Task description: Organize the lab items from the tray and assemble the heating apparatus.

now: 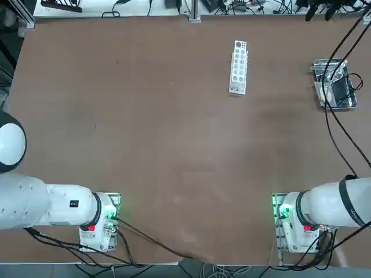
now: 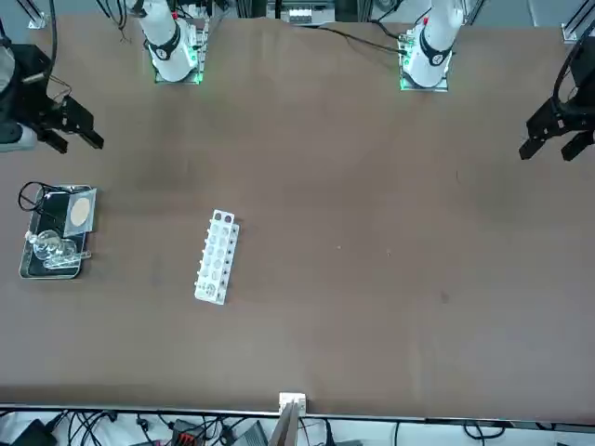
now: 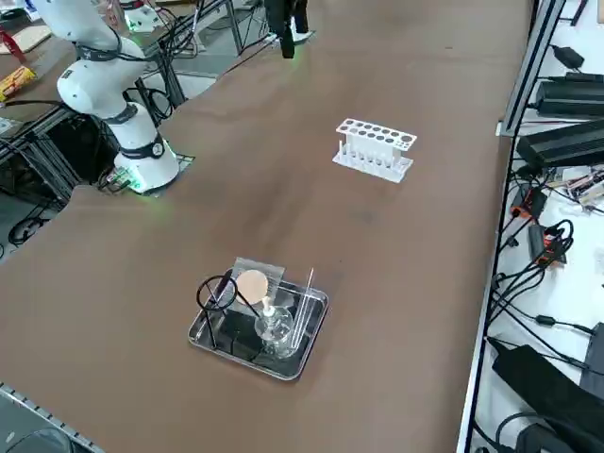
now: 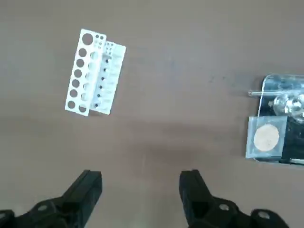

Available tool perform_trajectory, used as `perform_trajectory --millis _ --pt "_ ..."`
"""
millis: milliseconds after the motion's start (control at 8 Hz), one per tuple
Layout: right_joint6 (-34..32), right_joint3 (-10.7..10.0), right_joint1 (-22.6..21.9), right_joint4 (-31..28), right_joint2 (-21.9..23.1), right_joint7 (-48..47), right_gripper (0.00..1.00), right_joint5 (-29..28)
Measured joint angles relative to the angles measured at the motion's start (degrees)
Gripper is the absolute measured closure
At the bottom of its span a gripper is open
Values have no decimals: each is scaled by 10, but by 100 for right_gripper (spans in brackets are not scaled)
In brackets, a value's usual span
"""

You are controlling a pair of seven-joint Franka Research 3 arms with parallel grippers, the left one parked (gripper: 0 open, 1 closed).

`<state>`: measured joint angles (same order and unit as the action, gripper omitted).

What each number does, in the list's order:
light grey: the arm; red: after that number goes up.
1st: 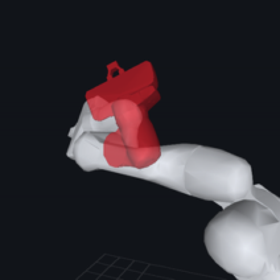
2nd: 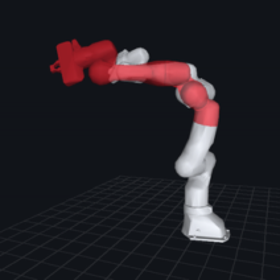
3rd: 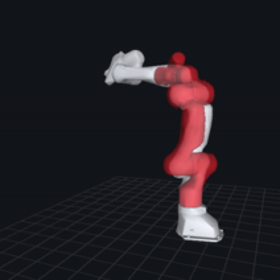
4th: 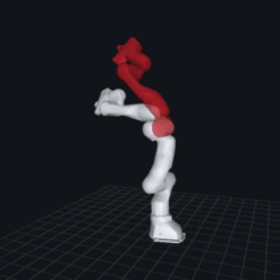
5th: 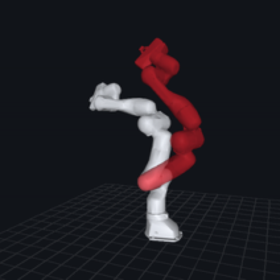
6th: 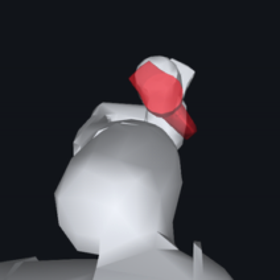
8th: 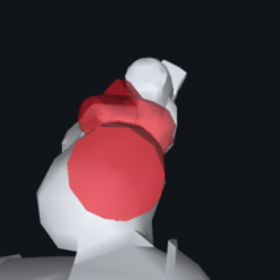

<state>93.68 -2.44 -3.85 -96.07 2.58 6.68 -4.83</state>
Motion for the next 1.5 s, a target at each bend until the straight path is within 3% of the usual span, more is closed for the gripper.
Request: perform_trajectory --millis 375,1000,1500 --pt "62 -6 13 -2 -41 142 0 2" --pt "200 -9 79 -4 -143 478 0 -3" --pt "246 -9 138 -6 -204 732 3 -51"
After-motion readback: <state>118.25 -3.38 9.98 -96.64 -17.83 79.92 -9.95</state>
